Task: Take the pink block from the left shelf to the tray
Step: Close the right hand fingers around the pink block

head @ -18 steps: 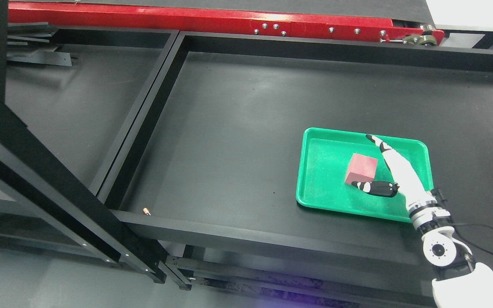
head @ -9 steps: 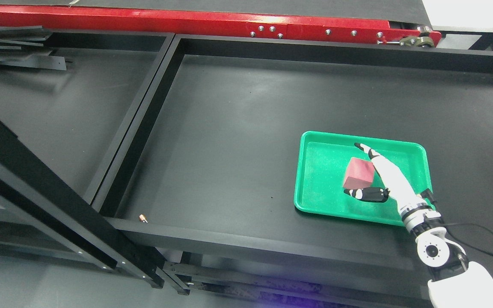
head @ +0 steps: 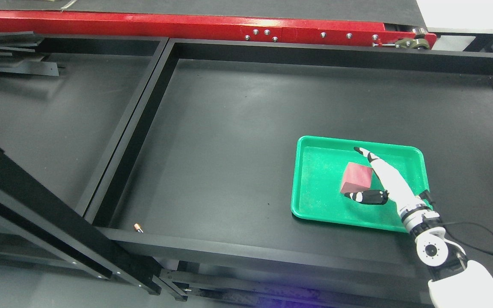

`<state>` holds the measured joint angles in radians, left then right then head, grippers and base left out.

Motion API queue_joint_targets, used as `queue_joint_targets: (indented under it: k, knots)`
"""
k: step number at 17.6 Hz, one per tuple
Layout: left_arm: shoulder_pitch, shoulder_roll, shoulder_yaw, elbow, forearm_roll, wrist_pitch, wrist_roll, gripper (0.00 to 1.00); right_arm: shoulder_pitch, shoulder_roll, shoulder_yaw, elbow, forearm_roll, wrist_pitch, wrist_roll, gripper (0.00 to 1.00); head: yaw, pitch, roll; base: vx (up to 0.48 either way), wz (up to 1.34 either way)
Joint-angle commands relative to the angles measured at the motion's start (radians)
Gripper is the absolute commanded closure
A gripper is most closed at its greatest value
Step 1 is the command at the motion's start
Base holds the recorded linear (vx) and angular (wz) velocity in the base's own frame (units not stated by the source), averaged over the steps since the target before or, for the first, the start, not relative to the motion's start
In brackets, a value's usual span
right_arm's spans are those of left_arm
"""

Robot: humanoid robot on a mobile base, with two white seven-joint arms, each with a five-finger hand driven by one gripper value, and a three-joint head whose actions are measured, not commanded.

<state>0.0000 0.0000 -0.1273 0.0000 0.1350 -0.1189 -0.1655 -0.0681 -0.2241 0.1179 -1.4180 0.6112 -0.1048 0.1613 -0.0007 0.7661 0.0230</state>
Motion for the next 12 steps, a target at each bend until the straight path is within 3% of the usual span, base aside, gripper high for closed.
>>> queue_joint_targets:
  k: [1, 10, 12]
  knots:
    - [0.02, 0.017, 0.0, -0.017, 0.0, 0.001, 0.0, 0.0, -0.001, -0.014, 0.029, 0.017, 0.001, 0.01, 0.0, 0.01, 0.0, 0.0, 0.0, 0.022, 0.0]
    - [0.02, 0.017, 0.0, -0.017, 0.0, 0.001, 0.0, 0.0, 0.001, -0.034, 0.068, 0.017, -0.001, 0.011, -0.003, 0.02, 0.0, 0.0, 0.0, 0.006, 0.0]
    - [0.02, 0.017, 0.0, -0.017, 0.0, 0.001, 0.0, 0.0, 0.001, -0.034, 0.06, 0.017, -0.001, 0.011, -0.005, 0.09, 0.0, 0.0, 0.0, 0.0, 0.0]
